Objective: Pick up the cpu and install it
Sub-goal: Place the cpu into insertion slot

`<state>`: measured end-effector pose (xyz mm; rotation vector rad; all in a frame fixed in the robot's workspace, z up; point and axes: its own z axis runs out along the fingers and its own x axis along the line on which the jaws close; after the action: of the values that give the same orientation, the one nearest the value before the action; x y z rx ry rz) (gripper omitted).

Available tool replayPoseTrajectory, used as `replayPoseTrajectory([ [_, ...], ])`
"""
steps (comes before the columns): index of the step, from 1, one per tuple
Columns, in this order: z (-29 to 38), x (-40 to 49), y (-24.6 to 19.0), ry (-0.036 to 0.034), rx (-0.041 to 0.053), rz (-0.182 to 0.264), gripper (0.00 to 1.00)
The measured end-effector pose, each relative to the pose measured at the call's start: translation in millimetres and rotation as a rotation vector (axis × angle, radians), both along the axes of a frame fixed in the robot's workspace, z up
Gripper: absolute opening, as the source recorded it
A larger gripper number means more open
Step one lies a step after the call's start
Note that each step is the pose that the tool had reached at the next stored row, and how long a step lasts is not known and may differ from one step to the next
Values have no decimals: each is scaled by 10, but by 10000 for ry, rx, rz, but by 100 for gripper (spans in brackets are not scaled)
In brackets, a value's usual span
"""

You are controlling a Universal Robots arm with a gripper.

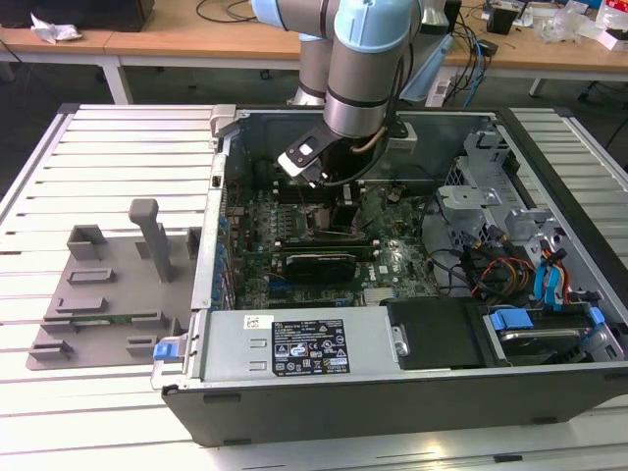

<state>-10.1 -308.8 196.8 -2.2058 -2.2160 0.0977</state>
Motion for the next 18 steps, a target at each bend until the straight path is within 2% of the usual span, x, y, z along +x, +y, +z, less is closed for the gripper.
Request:
replayPoseTrajectory([
  [3,40,1,0,3,-11,2,55],
  [5,40,0,0,2,-11,0,55],
  [10,-1,3,-1,5,-14,1,55],
  [14,-4,4,-1,1,-15,1,55],
  [15,-6,4,1,-2,-4,0,56],
  [16,-6,4,0,0,-6,0,62],
  [18,-5,4,-1,3,-11,1,62],
])
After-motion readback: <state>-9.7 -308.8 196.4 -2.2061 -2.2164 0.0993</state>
